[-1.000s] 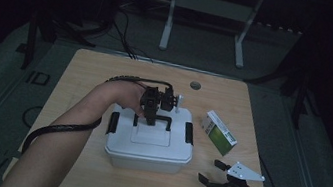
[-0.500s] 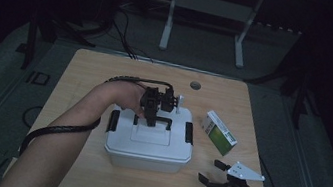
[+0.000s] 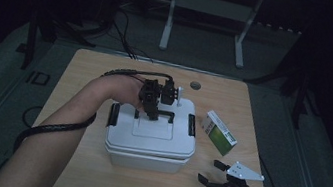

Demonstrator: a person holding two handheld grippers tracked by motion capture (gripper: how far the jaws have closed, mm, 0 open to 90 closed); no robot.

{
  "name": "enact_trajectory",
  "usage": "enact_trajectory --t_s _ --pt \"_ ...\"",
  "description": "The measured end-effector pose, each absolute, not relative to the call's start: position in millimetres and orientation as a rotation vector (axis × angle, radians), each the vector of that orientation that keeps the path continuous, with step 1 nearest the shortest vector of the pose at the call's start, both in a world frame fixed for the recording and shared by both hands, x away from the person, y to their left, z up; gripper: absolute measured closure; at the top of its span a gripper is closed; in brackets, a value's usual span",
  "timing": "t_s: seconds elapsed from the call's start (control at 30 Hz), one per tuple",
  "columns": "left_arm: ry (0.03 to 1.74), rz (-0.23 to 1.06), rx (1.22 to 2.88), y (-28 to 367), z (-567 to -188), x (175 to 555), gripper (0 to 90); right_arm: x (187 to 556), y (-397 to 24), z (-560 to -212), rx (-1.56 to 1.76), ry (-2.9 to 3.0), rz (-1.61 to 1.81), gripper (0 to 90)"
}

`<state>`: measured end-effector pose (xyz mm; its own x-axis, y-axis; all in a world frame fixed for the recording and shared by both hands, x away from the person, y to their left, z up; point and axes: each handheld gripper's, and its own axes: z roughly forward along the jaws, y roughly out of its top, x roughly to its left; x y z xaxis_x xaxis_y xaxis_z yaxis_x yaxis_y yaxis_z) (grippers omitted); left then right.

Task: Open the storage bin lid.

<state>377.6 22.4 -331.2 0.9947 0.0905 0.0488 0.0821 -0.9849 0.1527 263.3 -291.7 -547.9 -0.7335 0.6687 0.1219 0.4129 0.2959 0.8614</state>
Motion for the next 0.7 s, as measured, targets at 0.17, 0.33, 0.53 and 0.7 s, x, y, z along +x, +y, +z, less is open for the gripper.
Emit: enact_trajectory --t_s 0.17,0.33,0.53,0.7 --pt "0.144 0.085 2.979 31 -326 375 83.2 264 -292 -548 0.996 2.302 1.418 13.8" --pt "0.169 0.081 2.966 43 -323 373 83.3 264 -292 -548 0.997 2.303 1.417 13.7" --pt "0.204 0.078 2.956 59 -321 369 83.3 263 -292 -547 0.994 2.297 1.423 13.8" --pt "0.244 0.081 2.95 75 -320 366 83.3 262 -292 -547 0.993 2.296 1.425 13.7"
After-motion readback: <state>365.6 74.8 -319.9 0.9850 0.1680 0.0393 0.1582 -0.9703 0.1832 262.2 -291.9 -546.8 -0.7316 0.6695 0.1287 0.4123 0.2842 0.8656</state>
